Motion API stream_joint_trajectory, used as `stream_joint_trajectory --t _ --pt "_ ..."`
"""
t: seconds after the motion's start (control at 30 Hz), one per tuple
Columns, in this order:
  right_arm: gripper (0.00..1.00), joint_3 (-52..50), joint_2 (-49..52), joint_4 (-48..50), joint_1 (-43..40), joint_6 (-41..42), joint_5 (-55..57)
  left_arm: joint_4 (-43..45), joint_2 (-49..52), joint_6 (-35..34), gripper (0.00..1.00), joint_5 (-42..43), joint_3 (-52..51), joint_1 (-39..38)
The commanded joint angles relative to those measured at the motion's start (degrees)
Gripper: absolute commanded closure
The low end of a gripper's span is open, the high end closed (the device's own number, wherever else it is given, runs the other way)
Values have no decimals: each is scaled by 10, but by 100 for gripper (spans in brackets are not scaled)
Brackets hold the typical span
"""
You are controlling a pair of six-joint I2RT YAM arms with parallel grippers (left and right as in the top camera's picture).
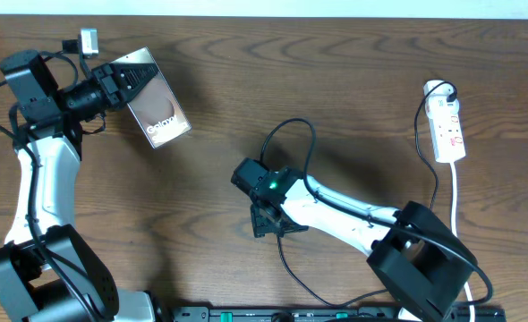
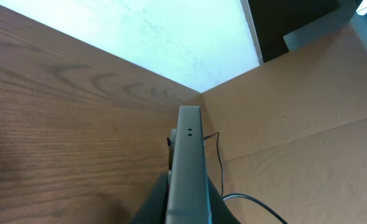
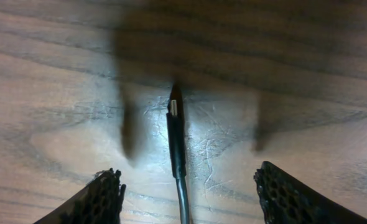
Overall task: Plug charger to phone and switch on socket
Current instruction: 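Move the right gripper down to the black charger cable plug, then grasp the cable plug with the right gripper and lift it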
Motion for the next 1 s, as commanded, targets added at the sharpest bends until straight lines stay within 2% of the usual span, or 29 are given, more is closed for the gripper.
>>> stream_joint_trajectory --t 0.0,0.57,0.97 --pt "34 11 12 -2 0 10 0 2 -5 4 92 12 13 2" --pt "37 23 59 -7 -37 -4 -57 3 -5 4 92 7 13 2" --pt "78 34 66 -16 -36 -11 -57 3 -5 4 93 7 13 2"
